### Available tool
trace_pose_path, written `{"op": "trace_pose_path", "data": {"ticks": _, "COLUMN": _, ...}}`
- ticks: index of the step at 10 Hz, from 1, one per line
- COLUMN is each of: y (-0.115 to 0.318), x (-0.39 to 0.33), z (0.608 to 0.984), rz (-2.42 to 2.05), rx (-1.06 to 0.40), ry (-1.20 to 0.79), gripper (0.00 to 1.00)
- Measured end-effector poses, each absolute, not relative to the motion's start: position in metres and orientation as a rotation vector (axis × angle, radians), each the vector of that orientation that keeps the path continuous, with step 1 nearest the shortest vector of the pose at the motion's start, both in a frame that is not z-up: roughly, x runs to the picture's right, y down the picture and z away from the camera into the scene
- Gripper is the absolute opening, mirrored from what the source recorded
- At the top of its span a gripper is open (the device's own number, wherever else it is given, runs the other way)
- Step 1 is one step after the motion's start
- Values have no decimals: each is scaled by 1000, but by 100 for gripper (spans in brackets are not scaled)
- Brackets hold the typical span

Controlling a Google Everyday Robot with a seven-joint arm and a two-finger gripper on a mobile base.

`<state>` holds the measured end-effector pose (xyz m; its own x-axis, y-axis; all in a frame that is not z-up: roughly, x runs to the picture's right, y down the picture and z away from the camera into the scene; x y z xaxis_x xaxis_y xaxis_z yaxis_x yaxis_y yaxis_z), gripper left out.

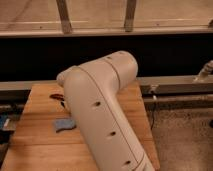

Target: Place the eraser on the white sponge

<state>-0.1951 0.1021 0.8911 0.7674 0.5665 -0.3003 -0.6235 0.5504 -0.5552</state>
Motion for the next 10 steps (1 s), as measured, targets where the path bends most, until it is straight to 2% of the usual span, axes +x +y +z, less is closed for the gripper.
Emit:
{"op": "trace_pose_path", "data": {"ticks": 4, "y": 97, "x": -154, "z": 875, "rz": 796, "rx": -676, "ry": 61, "gripper": 0}}
{"op": "trace_pose_path", "data": {"ticks": 10, "y": 124, "x": -171, "z": 843, "rz": 771, "rx": -682, "ry": 54, "gripper": 0}}
